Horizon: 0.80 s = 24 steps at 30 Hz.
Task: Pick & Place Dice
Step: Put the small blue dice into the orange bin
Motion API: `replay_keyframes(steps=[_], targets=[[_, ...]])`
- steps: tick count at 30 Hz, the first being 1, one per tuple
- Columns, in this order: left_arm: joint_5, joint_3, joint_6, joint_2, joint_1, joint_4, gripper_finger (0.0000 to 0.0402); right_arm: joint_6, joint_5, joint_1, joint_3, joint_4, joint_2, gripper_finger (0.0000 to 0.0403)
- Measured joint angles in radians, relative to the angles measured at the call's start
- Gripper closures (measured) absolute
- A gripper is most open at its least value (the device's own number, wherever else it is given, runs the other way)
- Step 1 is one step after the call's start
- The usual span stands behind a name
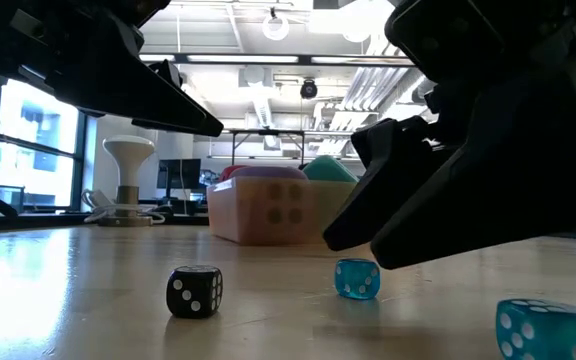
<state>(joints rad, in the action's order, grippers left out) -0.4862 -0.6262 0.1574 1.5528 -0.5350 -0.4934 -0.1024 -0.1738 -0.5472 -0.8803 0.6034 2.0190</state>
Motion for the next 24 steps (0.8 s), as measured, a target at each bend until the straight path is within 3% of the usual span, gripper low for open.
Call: replay_keyframes(steps=[24], targets=[[0.0, 0.0, 0.0, 0.0, 0.0, 0.0, 0.0201, -0.016, 0.043, 0.021, 0.0, -0.024, 0.002, 0.0224]])
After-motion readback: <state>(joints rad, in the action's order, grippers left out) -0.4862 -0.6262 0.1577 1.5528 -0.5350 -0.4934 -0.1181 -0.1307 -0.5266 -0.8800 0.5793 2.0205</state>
